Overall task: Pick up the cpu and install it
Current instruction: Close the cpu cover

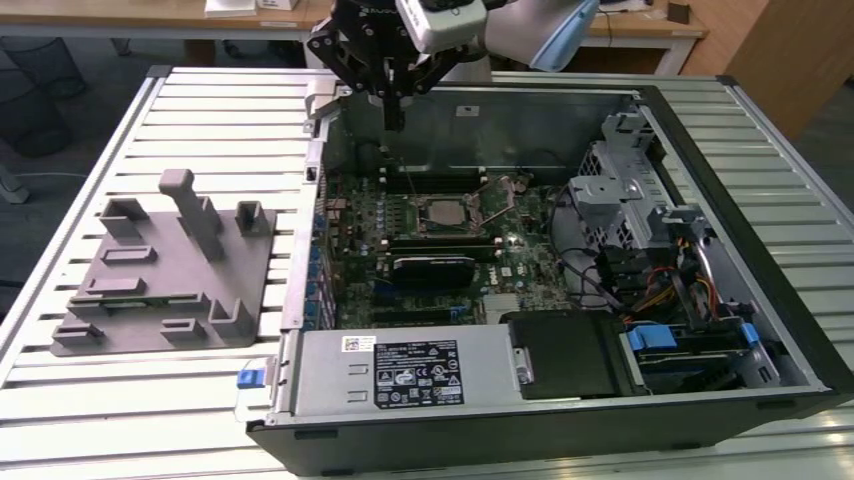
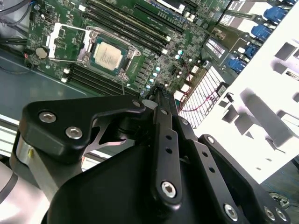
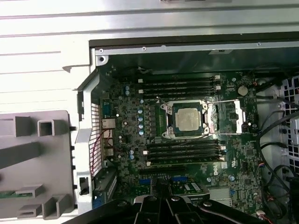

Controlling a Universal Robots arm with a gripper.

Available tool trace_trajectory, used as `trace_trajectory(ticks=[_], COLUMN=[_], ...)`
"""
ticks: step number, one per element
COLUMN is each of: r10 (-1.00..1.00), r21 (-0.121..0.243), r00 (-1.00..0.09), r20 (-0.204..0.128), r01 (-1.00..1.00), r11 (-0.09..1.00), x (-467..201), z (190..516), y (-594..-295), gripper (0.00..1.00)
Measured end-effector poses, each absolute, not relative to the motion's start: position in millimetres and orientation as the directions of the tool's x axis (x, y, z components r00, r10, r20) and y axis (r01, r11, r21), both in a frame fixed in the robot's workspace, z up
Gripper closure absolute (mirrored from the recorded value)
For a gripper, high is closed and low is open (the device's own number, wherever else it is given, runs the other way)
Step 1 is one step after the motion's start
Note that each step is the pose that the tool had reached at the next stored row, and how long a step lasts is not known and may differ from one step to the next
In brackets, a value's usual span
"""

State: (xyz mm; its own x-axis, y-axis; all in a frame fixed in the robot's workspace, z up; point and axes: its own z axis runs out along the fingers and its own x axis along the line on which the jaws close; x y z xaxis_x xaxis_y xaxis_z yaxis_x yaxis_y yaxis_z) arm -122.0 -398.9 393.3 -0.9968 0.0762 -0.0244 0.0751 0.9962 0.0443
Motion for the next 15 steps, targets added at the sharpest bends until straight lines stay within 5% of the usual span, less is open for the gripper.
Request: trace_trajectory(ticks=[15], r10=[0.080], r21=[0.044], r00=[-0.996], r20=[-0.025], r01=[0.079], r11=[0.996], x=[-120.5], z=[392.1], y=[-398.9], gripper=[0.89])
